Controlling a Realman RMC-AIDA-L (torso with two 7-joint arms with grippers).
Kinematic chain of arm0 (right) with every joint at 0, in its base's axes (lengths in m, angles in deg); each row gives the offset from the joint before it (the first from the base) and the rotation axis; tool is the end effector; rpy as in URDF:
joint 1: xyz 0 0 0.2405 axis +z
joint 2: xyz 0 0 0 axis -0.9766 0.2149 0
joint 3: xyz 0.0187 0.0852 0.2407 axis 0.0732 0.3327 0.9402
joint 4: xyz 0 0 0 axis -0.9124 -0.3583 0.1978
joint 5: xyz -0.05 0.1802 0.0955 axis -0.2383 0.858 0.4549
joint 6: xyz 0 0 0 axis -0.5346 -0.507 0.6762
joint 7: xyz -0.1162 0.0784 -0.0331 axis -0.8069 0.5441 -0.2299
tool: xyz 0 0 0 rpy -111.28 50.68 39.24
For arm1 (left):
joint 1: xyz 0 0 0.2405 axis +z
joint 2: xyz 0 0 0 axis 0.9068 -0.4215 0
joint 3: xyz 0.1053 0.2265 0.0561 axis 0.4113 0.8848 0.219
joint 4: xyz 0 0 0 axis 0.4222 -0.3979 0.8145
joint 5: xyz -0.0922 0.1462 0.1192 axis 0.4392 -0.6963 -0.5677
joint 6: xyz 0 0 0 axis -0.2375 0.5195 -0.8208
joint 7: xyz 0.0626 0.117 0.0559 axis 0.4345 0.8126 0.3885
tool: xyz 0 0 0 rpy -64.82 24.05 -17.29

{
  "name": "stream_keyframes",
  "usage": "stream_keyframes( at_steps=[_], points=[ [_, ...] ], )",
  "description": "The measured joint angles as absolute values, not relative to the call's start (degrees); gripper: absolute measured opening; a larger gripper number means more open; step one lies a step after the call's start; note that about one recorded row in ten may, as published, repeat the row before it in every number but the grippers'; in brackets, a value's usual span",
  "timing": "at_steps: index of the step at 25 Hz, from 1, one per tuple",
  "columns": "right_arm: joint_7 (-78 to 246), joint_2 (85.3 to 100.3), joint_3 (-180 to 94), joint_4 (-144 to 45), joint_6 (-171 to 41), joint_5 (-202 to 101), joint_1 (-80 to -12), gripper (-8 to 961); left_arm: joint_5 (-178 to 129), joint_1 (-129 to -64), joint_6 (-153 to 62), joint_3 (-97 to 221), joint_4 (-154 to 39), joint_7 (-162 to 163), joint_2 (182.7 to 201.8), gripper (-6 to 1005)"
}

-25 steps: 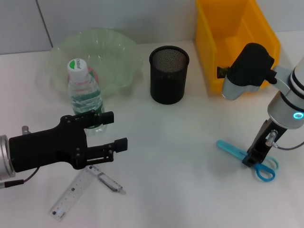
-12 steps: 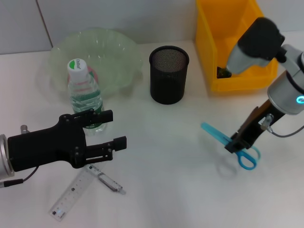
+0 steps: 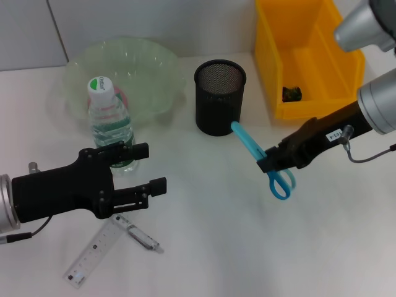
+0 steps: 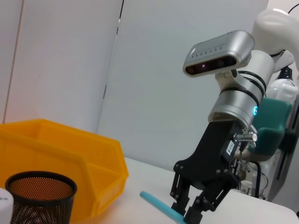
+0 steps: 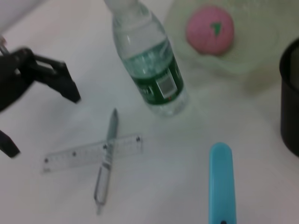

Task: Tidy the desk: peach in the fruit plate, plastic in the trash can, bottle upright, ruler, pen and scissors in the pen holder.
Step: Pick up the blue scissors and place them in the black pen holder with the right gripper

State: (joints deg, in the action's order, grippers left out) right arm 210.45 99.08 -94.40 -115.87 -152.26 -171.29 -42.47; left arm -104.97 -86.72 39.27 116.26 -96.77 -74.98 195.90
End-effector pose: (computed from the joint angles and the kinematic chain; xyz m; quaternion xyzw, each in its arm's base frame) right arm 0.1911 0.3544 0.0290 -0.9398 0.3292 -0.0174 0.0902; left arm -0.2436 0.2940 -0.0091 -0.9286 -0.1650 -0.3221 0.0822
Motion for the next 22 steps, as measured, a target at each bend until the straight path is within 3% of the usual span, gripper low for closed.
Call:
stream_keyframes(
  at_steps=[11, 22],
  points=[
    [205.7, 99.19, -92.9, -114.2, -148.6, -165.8, -43.1, 237, -105.0, -87.0, 39.4, 116.2, -96.2, -75.0, 195.91, 801],
    [201.6, 99.14, -95.2, -113.7, -131.6, -157.5, -40.9, 237, -103.5, -87.2, 40.6, 116.3, -96.2, -74.9, 195.89, 801]
  ],
)
